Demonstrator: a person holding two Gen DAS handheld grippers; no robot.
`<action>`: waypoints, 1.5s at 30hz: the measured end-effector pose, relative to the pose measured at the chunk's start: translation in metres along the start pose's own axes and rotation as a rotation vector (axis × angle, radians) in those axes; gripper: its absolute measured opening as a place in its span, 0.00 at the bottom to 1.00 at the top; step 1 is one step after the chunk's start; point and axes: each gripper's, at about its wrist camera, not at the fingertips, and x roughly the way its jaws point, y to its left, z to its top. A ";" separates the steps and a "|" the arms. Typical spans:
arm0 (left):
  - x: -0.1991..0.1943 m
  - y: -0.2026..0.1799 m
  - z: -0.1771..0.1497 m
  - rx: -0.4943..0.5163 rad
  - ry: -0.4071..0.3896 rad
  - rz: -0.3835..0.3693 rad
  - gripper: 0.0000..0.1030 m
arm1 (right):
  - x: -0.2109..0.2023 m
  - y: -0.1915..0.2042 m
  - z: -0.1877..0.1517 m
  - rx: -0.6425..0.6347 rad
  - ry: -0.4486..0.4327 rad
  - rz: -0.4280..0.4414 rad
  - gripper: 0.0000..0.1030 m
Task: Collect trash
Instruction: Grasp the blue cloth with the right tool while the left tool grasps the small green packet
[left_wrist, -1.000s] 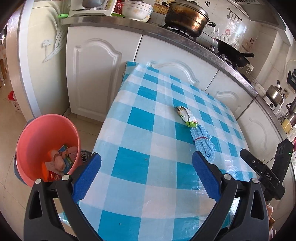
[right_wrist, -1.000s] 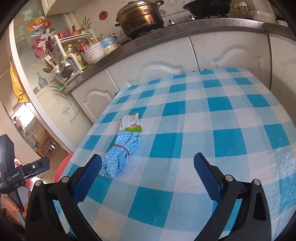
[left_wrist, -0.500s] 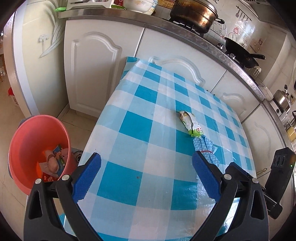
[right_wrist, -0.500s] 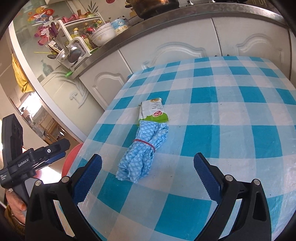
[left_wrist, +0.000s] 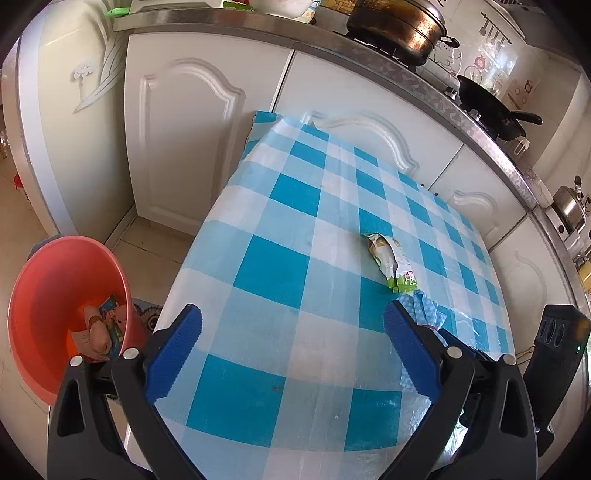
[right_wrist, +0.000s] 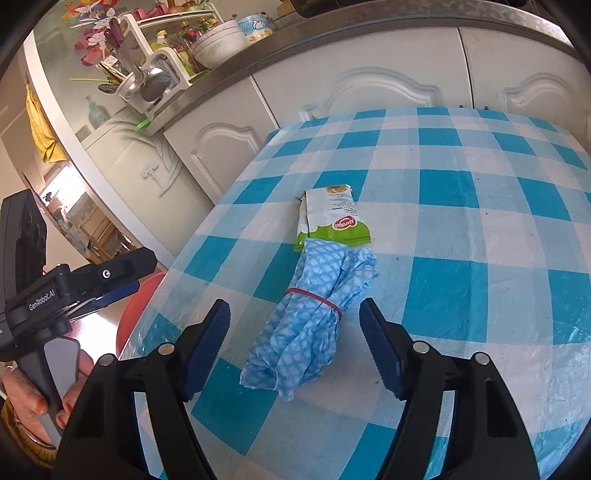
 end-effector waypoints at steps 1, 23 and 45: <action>0.001 0.000 0.001 0.001 -0.001 0.000 0.96 | 0.002 -0.001 0.000 0.006 0.001 0.000 0.71; 0.047 -0.051 0.012 0.073 0.022 -0.089 0.96 | -0.015 -0.035 -0.001 0.042 -0.063 -0.067 0.24; 0.124 -0.147 0.023 0.214 0.069 0.029 0.67 | -0.048 -0.097 0.000 0.212 -0.170 -0.087 0.23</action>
